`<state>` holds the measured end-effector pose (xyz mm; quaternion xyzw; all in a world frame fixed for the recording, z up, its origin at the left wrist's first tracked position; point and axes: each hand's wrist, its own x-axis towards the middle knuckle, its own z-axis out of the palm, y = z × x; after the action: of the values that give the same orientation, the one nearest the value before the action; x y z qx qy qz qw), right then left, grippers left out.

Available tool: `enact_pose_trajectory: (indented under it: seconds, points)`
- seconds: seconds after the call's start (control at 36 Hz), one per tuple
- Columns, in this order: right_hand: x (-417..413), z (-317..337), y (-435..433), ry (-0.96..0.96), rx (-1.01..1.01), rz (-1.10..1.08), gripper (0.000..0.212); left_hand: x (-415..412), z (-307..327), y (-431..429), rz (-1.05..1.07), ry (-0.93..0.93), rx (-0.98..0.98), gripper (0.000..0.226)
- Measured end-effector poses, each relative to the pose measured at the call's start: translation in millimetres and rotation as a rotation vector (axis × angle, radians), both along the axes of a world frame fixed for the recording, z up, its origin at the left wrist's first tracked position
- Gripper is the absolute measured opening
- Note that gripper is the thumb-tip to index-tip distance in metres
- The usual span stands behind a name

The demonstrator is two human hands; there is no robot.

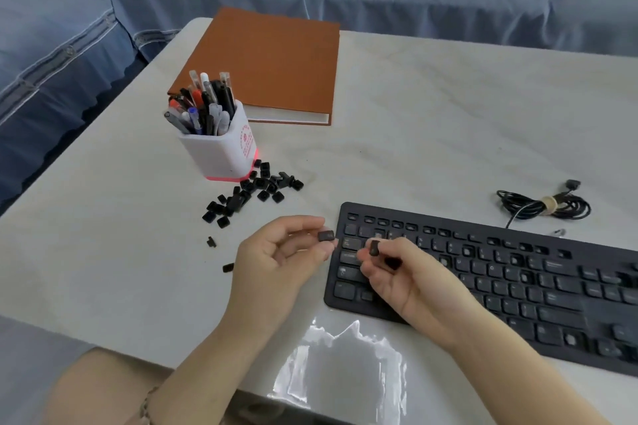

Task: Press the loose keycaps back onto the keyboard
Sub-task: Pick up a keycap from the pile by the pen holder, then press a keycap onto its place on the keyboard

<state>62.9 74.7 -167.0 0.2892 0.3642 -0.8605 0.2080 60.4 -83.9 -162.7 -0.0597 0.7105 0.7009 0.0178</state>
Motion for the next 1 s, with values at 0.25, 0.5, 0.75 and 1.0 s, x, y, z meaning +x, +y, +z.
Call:
enact_pose_trajectory:
  seconds: [0.25,0.5,0.75,1.0]
  points:
    - [20,8,33,0.106,0.141,0.086,0.029,5,3,29,-0.132,0.132,-0.052,0.031]
    - [37,6,37,0.208,0.426,0.164,0.010,9,-10,45,-0.226,0.228,-0.094,0.020]
    - [40,0,35,0.190,0.430,0.064,0.010,10,-12,56,-0.233,0.240,-0.146,0.015]
    - [41,-6,40,0.136,0.430,0.003,0.008,19,-27,58,-0.329,0.224,-0.220,0.027]
